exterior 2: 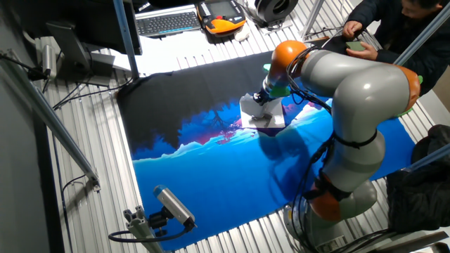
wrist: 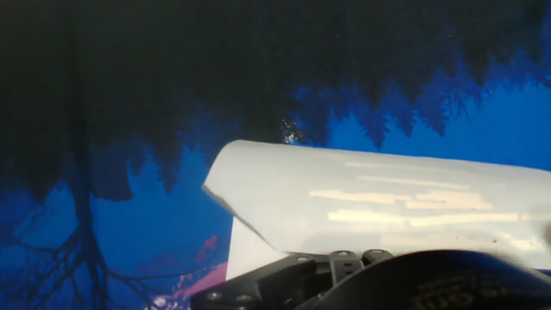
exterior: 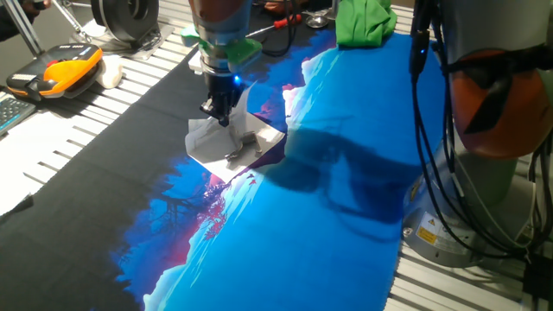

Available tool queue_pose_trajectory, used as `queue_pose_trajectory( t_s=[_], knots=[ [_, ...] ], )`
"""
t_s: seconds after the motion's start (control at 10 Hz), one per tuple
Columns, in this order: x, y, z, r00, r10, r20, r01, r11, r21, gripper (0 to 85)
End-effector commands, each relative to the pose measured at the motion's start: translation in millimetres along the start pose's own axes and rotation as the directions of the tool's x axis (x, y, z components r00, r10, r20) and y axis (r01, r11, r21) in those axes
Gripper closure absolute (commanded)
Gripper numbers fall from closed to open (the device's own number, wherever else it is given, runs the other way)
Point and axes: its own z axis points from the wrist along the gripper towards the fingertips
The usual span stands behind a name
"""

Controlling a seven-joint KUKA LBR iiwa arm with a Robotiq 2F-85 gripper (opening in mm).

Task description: Unfold a piece of paper

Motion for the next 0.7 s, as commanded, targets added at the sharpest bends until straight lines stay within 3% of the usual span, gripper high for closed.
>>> queue_pose_trajectory(
  t_s=[0.0, 0.4, 0.6],
  knots=[
    [0.2, 0.1, -0.1, 1.0, 0.006, -0.014, -0.006, 1.0, -0.009, 85.0],
    [0.2, 0.1, -0.1, 0.998, 0.051, -0.021, -0.051, 0.999, 0.004, 85.0],
    [0.2, 0.1, -0.1, 0.999, 0.037, 0.008, -0.037, 0.999, 0.04, 85.0]
  ],
)
